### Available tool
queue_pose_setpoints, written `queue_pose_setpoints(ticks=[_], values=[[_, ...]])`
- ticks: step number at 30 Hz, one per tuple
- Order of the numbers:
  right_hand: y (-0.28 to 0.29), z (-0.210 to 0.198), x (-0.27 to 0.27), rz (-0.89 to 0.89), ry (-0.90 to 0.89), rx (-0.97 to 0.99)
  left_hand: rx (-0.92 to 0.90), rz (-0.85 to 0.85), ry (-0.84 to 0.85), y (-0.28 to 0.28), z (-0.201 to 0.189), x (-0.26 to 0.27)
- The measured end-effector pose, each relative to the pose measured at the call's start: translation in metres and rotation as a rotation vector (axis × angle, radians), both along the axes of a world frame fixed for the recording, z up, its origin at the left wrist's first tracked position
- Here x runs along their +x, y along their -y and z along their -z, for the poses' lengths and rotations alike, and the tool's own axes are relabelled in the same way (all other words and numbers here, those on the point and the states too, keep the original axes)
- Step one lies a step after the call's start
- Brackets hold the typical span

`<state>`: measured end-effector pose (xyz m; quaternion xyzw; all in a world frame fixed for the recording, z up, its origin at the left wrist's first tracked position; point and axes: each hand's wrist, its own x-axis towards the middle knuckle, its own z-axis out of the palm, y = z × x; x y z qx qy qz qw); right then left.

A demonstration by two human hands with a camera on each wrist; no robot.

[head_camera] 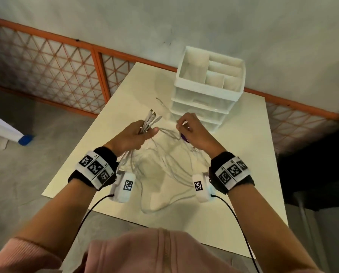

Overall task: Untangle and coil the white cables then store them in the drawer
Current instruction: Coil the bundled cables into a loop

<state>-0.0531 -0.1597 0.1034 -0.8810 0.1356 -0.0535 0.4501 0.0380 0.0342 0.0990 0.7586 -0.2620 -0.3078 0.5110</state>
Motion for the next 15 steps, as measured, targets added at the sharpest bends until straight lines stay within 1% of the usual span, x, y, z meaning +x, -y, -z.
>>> queue_pose_setpoints(ticks=[2, 5, 6, 9, 11, 13, 15], values=[[-0.001, -0.014, -0.008, -0.025, 0.032, -0.009, -0.126, -0.036, -0.043, 0.013, -0.003, -0.003], [-0.012, -0.025, -0.020, -0.083, -0.016, 0.009, -0.305, -0.126, -0.097, 0.031, -0.008, -0.009], [-0.018, -0.024, -0.022, -0.098, -0.032, 0.008, -0.339, -0.151, -0.095, 0.035, -0.008, -0.012], [-0.027, -0.020, -0.026, -0.150, -0.072, 0.009, -0.358, -0.167, -0.041, 0.046, -0.008, -0.019], [-0.024, -0.019, -0.028, -0.160, -0.099, 0.035, -0.341, -0.153, 0.034, 0.050, -0.006, -0.023], [-0.017, -0.024, -0.030, -0.085, -0.048, 0.090, -0.335, -0.124, 0.124, 0.052, -0.006, -0.027], [-0.011, -0.033, -0.030, 0.068, 0.065, 0.181, -0.332, -0.093, 0.215, 0.055, -0.006, -0.034]])
